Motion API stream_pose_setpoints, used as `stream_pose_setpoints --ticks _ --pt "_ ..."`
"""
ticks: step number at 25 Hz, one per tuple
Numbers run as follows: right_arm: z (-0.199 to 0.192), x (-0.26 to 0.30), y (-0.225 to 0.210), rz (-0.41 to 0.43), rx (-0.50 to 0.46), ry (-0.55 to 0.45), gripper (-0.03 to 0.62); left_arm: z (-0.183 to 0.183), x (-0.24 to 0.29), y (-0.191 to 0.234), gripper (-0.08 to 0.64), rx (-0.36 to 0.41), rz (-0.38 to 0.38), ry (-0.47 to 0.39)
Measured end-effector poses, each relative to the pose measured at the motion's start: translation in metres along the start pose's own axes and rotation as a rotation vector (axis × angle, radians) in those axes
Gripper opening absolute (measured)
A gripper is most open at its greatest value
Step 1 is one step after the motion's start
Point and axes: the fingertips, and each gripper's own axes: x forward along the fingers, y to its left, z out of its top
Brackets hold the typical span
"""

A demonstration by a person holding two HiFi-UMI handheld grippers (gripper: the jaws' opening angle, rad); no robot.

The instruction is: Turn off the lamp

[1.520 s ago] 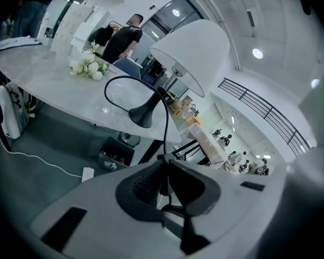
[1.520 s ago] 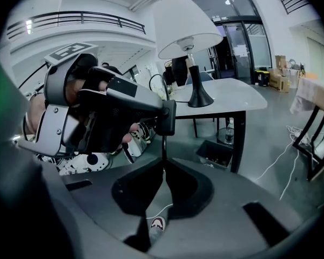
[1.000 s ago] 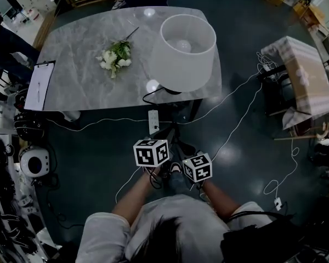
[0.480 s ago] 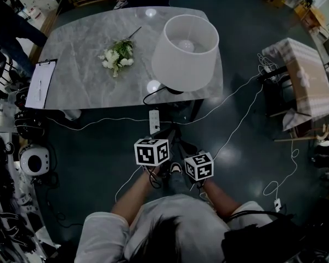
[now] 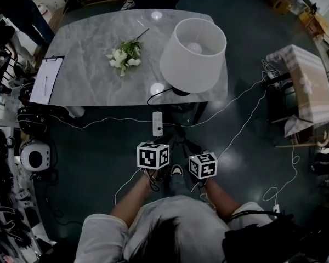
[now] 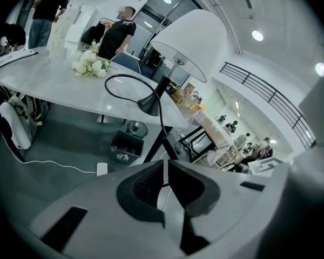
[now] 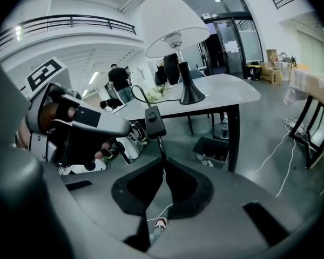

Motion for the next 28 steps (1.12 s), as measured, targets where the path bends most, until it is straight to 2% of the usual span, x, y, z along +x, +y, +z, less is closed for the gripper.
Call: stream_pose_setpoints --ticks 4,10,12,28 --pt "-0.006 0.003 -0.001 -0.005 0.013 0.015 0.015 -0.015 -0.005 0.009 0.031 0.0 0.039 0.014" --pt "-0.016 0.01 0.006 -0.002 0.017 0.046 0.015 -0.031 -0.018 0.029 0.009 0.076 0.143 0.031" --pt "-0.02 0.015 0.009 0.0 0.017 0.059 0.015 -0.033 -0.023 0.035 0.009 0.08 0.164 0.025" --pt "-0.044 0.058 0.006 -0.026 0.112 0.161 0.015 -0.045 -0.074 0.082 0.009 -0.052 0.261 -0.085"
